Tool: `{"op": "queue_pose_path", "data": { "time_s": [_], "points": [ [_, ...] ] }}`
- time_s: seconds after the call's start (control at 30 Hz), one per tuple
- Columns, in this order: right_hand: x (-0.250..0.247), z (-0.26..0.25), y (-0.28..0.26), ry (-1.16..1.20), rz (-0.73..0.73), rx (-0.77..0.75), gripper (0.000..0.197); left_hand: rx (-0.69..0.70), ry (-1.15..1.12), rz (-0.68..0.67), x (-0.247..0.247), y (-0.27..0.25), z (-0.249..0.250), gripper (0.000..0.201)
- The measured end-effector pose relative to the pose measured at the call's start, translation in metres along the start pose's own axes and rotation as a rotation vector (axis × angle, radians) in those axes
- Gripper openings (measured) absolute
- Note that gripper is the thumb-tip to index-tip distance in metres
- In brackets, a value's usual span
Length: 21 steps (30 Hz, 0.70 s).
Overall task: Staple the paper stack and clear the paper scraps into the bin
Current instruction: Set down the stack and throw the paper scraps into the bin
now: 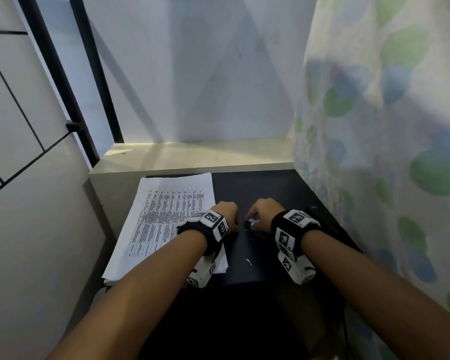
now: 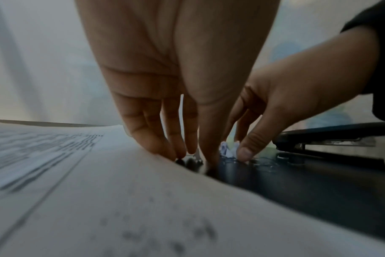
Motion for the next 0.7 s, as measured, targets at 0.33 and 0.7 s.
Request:
{"op": "queue_pose_path", "data": {
  "time_s": [0.33,0.7],
  "points": [
    [-0.021,0.017,0.0,0.166,0.146,0.053,0.012,-0.062,0.015,-0.042,0.0,0.013,0.006,0.032],
    [-0.033,0.011,-0.028,0.634,0.345,0.132,0.008,-0.046,-0.494,0.139,-0.036,-0.02,0.003,0.013]
  ]
}}
Point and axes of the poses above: each hand's wrist, its own y-axis towards the middle knuckle, its own x-axis out of the palm, z = x × y, the point moved 3 cm from there along y, towards the middle knuckle, and after that the axes turned 9 degrees about z, right-handed, at the moved point
